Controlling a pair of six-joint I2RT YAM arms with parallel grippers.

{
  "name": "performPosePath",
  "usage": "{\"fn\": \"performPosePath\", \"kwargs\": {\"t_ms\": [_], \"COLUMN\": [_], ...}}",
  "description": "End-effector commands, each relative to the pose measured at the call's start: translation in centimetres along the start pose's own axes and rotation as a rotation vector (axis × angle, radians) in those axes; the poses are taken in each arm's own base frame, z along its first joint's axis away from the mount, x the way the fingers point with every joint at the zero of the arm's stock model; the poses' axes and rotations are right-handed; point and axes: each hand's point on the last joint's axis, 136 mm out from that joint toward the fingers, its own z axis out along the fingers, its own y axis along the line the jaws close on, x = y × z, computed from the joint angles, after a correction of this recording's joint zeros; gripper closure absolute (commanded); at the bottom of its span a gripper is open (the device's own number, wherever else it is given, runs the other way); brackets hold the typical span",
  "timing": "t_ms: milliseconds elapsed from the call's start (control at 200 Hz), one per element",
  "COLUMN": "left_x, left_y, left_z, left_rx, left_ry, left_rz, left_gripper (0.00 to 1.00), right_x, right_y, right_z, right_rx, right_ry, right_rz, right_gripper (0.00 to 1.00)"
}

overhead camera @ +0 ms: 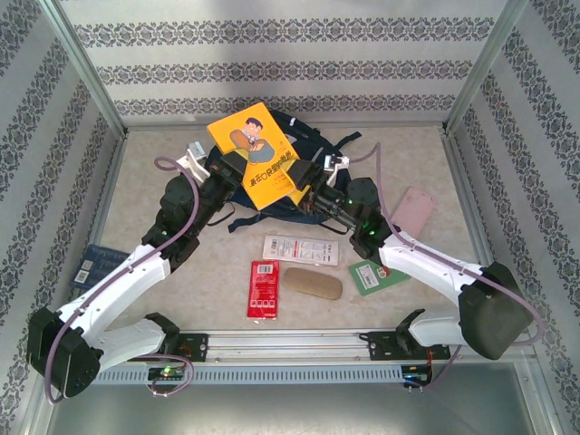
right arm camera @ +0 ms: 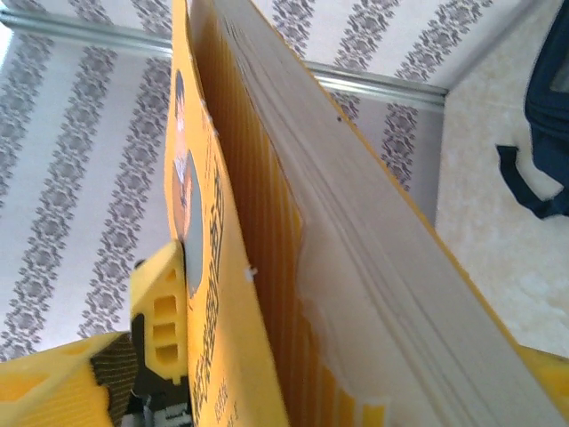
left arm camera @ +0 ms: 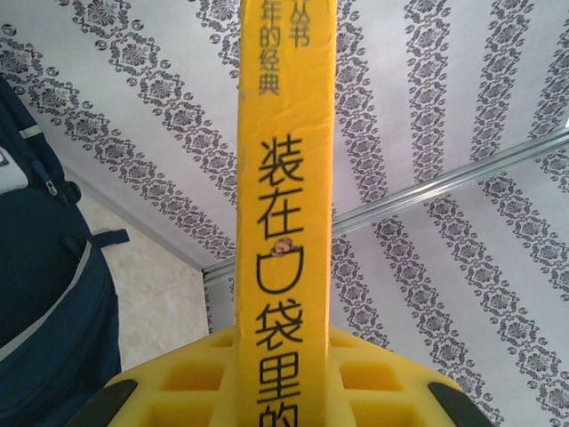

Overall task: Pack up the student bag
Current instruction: Pick up the book from the middle-left of the table.

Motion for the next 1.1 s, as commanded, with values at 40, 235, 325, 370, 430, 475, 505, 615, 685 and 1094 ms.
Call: {"fn": "performPosePath", "kwargs": {"t_ms": [40, 235, 325, 370, 430, 475, 505, 615, 685, 1094], "left_x": [-2.2, -1.3, -0.8, -0.6, -0.4, -0.3, -0.2, 0.4, 1.0, 7.7], "left_y": [-4.9, -4.3, -4.2, -4.3, -4.4, -4.3, -4.3, -3.5, -2.8, 4.2], "left_z": [-0.9, -0.7, -0.5, -0.4, -0.3, -0.2, -0.2, 0.1, 0.4, 8.9], "left_rx": [0.148, 0.128, 0.124, 0.124, 0.122, 0.115, 0.11, 0.063, 0.019, -0.287], "left_ry": [-0.111, -0.11, -0.105, -0.101, -0.1, -0.098, -0.095, -0.067, -0.034, 0.553], "left_rz": [-0.033, -0.037, -0.041, -0.04, -0.039, -0.035, -0.031, -0.003, 0.045, 0.647], "left_gripper": [1.0, 1.0, 1.0, 1.0, 1.0, 1.0, 1.0, 0.96, 0.75, 0.2], "right_x": [-1.5, -1.7, -1.7, -1.5, -1.5, -1.6, -1.7, -2.6, -3.6, -10.1], "right_y": [3.9, 5.7, 6.0, 5.8, 5.4, 5.1, 4.9, 4.1, 3.4, -6.7], "right_z": [-0.5, -0.1, 0.4, 0.6, 0.7, 0.7, 0.7, -0.2, -1.2, -16.3], "right_rx": [-0.167, -0.224, -0.226, -0.219, -0.209, -0.199, -0.191, -0.159, -0.129, 0.447], "right_ry": [-0.119, -0.149, -0.145, -0.14, -0.144, -0.15, -0.154, -0.183, -0.207, -0.386], "right_rz": [0.003, -0.025, -0.028, -0.028, -0.028, -0.032, -0.035, -0.059, -0.073, -0.211], "right_gripper": [0.25, 0.46, 0.54, 0.58, 0.67, 0.73, 0.77, 0.97, 1.0, 1.0]}}
